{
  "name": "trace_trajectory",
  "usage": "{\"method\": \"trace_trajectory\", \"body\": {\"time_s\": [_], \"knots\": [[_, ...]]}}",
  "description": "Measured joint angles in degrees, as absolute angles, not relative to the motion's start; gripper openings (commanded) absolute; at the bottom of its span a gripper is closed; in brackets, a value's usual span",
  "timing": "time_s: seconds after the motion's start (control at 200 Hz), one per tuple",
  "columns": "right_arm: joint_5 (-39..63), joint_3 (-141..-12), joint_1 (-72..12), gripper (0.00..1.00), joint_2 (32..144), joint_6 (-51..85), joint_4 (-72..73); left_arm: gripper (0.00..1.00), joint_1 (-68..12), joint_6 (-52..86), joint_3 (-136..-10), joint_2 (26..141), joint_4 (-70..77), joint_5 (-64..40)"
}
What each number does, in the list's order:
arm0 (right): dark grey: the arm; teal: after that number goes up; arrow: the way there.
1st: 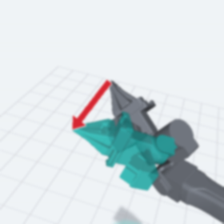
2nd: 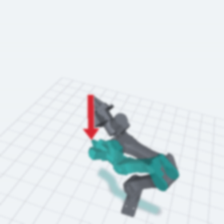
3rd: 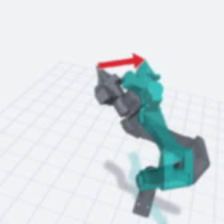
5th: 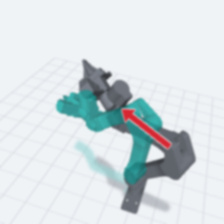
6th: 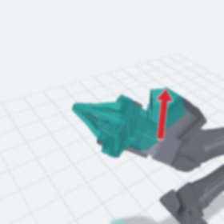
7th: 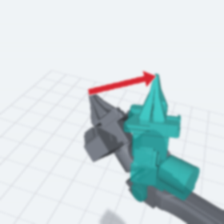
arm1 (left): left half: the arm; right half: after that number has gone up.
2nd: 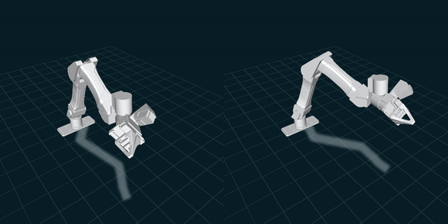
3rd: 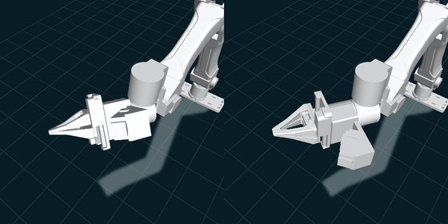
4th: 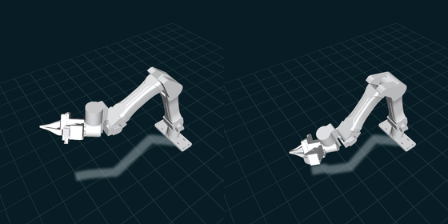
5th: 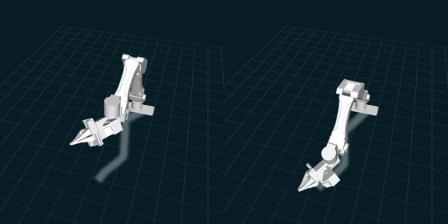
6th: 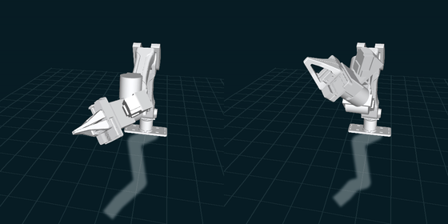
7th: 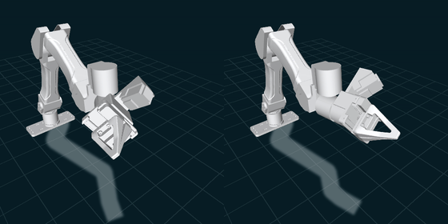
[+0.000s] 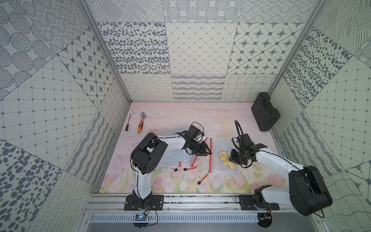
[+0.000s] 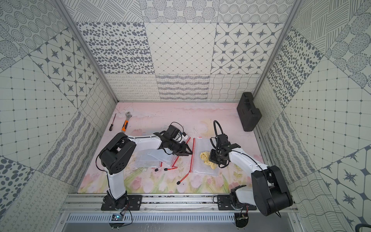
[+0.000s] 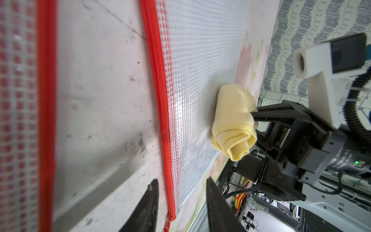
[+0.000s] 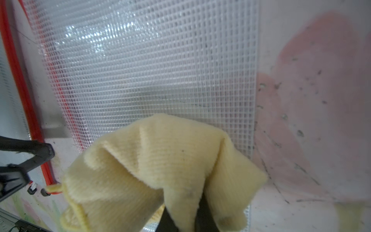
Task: Wipe the document bag
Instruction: Wipe the dirt from the document bag.
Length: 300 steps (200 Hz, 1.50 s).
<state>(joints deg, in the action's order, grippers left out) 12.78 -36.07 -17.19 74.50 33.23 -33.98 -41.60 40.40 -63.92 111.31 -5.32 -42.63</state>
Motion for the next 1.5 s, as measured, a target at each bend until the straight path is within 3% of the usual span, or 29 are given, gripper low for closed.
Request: {"method": "trace_trajectory", "body": {"time_s": [0.57,0.635,0.8,0.926,0.996,1.316,1.501], "knots": [[15.1,-33.8,-15.7,0.00,72.8,33.5,-31.4,0.35,-44.4,38.4,-68.9,116.9,-6.5,-41.0],[15.2,-33.6,-15.7,0.00,72.5,33.7,-31.1,0.30,-44.8,38.4,-69.5,117.4,-6.5,-41.0],[15.5,-33.0,-15.7,0.00,71.9,33.7,-30.9,0.06,-45.0,38.2,-70.0,118.1,-7.0,-40.0],[15.9,-32.9,-15.7,0.00,71.9,33.7,-30.5,0.07,-45.3,37.8,-70.6,118.1,-8.5,-38.6],[16.3,-32.9,-15.7,0.00,72.0,33.6,-30.5,0.00,-45.4,37.8,-70.8,117.8,-9.3,-37.8],[17.4,-36.5,-19.6,0.00,73.6,34.8,-31.3,0.00,-45.7,37.1,-70.9,114.3,-14.5,-33.2],[19.2,-42.9,-24.8,0.00,84.4,37.4,-27.3,0.00,-46.5,37.0,-70.7,114.3,-16.2,-31.8]]}}
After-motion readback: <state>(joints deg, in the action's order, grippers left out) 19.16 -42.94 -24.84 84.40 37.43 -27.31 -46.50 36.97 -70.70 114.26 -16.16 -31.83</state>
